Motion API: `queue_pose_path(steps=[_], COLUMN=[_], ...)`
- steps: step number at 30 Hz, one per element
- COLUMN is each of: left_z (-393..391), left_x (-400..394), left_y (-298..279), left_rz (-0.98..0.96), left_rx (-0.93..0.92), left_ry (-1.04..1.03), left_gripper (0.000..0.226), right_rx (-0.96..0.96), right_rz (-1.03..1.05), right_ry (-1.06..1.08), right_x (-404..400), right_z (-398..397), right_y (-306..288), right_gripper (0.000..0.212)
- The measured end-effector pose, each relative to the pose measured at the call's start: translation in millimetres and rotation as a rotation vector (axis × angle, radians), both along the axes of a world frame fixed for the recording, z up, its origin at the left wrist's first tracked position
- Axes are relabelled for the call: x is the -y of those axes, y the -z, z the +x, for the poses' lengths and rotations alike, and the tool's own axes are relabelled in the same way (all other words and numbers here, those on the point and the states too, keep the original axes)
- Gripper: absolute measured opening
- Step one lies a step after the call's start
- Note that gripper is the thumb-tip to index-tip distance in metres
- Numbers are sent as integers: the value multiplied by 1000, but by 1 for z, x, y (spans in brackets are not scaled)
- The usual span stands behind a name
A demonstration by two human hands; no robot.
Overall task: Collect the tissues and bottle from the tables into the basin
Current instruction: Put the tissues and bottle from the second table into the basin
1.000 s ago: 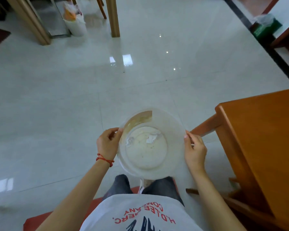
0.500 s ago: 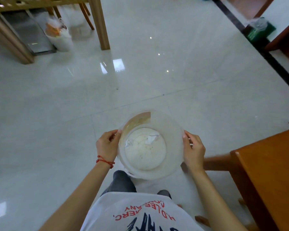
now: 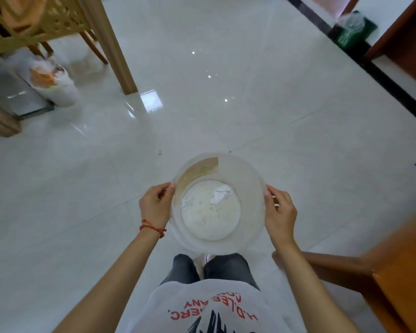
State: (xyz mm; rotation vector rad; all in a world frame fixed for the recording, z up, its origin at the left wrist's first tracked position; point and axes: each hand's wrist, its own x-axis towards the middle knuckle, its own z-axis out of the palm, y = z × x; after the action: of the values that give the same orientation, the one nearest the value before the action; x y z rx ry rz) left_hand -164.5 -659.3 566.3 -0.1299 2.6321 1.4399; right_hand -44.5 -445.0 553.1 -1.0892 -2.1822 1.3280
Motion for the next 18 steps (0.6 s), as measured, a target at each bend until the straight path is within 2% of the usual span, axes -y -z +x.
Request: queue_pose_path(steps=[8,18], left_z=[-70,-107], left_x=[-86,-216], left_y=[-5,-12], left_rz=[0,-25], left_rx=[0,-6], left_ry=[144,461], left_gripper=[21,23], right_rx=[-34,-49], right_rz=[-45,-38], right_ry=[161,448], right_x=[-64,-139], right_z=[-42,-30], right_y=[2,0], right_gripper=[24,25])
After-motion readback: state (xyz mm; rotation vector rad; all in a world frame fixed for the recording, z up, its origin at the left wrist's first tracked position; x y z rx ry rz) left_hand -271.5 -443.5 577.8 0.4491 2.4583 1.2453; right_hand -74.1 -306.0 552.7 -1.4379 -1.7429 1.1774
